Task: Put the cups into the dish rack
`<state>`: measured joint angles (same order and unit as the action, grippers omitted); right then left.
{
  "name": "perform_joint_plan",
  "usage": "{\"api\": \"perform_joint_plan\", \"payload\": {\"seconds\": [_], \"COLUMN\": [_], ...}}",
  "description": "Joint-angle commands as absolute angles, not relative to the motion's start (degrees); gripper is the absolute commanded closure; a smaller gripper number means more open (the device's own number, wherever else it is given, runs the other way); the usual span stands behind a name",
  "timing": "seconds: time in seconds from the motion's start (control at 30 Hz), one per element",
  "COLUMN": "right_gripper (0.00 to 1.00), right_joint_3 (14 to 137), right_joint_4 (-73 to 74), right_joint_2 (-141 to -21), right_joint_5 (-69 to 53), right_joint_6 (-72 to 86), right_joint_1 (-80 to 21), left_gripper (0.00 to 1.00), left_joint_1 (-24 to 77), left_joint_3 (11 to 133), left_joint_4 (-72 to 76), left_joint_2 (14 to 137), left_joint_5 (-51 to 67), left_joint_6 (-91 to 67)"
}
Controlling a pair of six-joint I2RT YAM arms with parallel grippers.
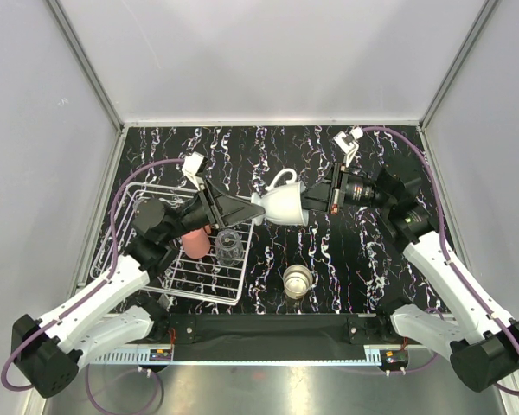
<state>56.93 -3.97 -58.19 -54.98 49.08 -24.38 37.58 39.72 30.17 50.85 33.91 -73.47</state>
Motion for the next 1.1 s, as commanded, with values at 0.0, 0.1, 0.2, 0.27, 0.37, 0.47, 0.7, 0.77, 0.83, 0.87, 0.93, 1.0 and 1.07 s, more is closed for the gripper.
{"api": "perform_joint_plan", "payload": {"seconds": [0.0, 0.1, 0.2, 0.27, 0.37, 0.47, 0.7, 0.77, 0.83, 0.87, 0.93, 1.0, 1.07], "right_gripper": [0.68, 0.44, 0.36, 0.30, 0.25, 0.23, 0.22, 0.22, 0.22, 0.22, 0.22, 0.22, 0.22], "right_joint_3": [57.39, 57.57, 58.09, 59.15, 60.64, 61.26, 61.26, 61.08, 60.82, 60.82, 61.00, 61.00, 60.82], "right_joint_4": [-3.35, -0.80, 3.04, 6.84, 15.36, 21.87, 30.06, 29.88, 29.36, 28.75, 28.48, 28.30, 28.39], "right_joint_2": [-57.75, -57.57, -57.83, -58.18, -58.45, -58.18, -57.92, -58.09, -58.36, -58.71, -59.32, -60.12, -60.38], "right_joint_5": [-53.62, -52.30, -50.64, -48.53, -42.82, -37.63, -30.41, -30.59, -30.59, -30.67, -31.20, -31.64, -31.38], "right_joint_6": [46.32, 44.39, 42.63, 39.66, 35.00, 31.74, 27.86, 27.60, 27.77, 27.95, 28.39, 28.39, 28.30], "right_joint_1": [-24.43, -24.43, -24.43, -24.43, -24.43, -24.35, -24.43, -24.35, -24.26, -24.34, -24.35, -24.35, -24.35], "left_gripper": [1.00, 1.00, 1.00, 1.00, 1.00, 1.00, 1.00, 1.00, 1.00, 1.00, 1.00, 1.00, 1.00], "left_joint_1": [38.41, 38.41, 38.32, 38.23, 38.14, 38.06, 38.06, 38.06, 38.06, 38.06, 38.06, 38.06, 38.06], "left_joint_3": [40.08, 40.60, 42.36, 44.81, 50.00, 55.01, 61.69, 61.09, 59.25, 58.98, 58.80, 58.27, 57.31], "left_joint_4": [35.95, 31.83, 23.32, 13.69, -4.65, -22.15, -54.20, -58.60, -59.93, -61.51, -63.97, -64.95, -65.83], "left_joint_2": [49.40, 47.55, 45.10, 43.25, 41.75, 40.17, 37.18, 35.08, 33.32, 33.31, 34.01, 34.10, 34.10], "left_joint_5": [35.60, 34.64, 32.62, 31.21, 26.73, 19.18, -4.69, -8.85, -10.89, -11.59, -13.00, -13.44, -14.23], "left_joint_6": [-74.27, -71.99, -67.43, -62.26, -55.39, -44.60, -43.94, -45.87, -46.49, -46.58, -46.76, -46.76, -46.76]}}
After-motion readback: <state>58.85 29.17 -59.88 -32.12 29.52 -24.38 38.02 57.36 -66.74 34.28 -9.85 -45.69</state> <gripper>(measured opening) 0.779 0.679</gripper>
